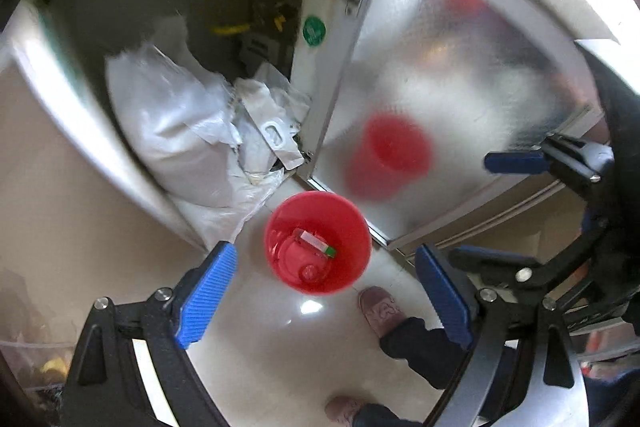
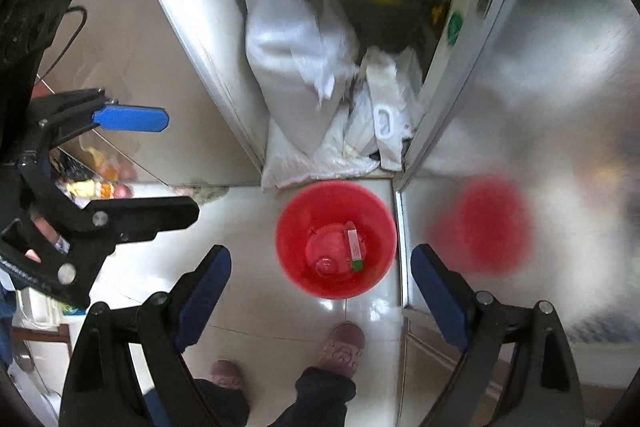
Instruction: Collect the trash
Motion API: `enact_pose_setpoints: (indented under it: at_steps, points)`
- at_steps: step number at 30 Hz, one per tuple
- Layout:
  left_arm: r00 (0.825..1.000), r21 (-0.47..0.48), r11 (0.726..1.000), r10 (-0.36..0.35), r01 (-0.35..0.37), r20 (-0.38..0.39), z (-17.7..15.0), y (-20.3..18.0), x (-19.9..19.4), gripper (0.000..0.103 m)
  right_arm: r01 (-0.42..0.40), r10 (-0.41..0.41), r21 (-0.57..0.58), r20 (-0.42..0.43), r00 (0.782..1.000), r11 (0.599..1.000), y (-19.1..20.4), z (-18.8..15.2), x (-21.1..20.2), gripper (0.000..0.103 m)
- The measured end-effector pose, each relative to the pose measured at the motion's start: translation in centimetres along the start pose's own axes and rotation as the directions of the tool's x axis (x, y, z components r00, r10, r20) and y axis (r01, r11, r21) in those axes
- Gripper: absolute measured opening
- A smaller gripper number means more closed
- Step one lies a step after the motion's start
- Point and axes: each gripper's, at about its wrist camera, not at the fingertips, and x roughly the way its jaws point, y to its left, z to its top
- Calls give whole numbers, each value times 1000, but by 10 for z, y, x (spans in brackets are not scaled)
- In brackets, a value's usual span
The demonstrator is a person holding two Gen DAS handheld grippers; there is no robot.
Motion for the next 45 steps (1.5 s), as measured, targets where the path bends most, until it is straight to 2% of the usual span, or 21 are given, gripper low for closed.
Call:
enact_pose_setpoints:
  at_steps: [7, 11, 16, 21, 23, 28, 31, 36, 45]
  points:
    - [1000, 1, 1000, -20, 20, 12, 14, -28, -106, 90, 29, -31, 43, 43, 999, 999, 17, 19, -110, 91]
    - [999, 16, 1000, 8, -8, 33, 23, -49, -161, 90, 53, -56, 53, 62, 996, 997, 27, 25, -169, 91]
    - [999, 8, 1000, -7, 6, 47, 39, -71, -210, 90, 71, -79, 108, 75, 994, 992, 29, 29, -223, 91]
    - [994, 36, 999, -17, 13, 109, 71, -95, -259, 90, 105, -129, 157, 150, 980, 982, 24, 35, -279, 91]
    - [992, 53, 999, -8, 2, 124, 87, -103, -270, 91, 113, -146, 187, 177, 973, 976, 15, 41, -294, 94]
    - [987, 108, 993, 40, -57, 154, 134, -119, -279, 95, 94, -149, 248, 215, 965, 964, -14, 61, -307, 96]
    - [983, 102, 990, 80, -98, 165, 167, -123, -272, 103, 90, -153, 259, 237, 959, 962, -37, 74, -313, 96]
    - [987, 109, 992, 41, -58, 157, 220, -135, -255, 103, 68, -142, 286, 246, 959, 956, -86, 100, -315, 98]
    - [995, 150, 989, -25, 11, 97, 318, -166, -200, 103, 122, -198, 336, 203, 959, 934, -179, 125, -322, 99]
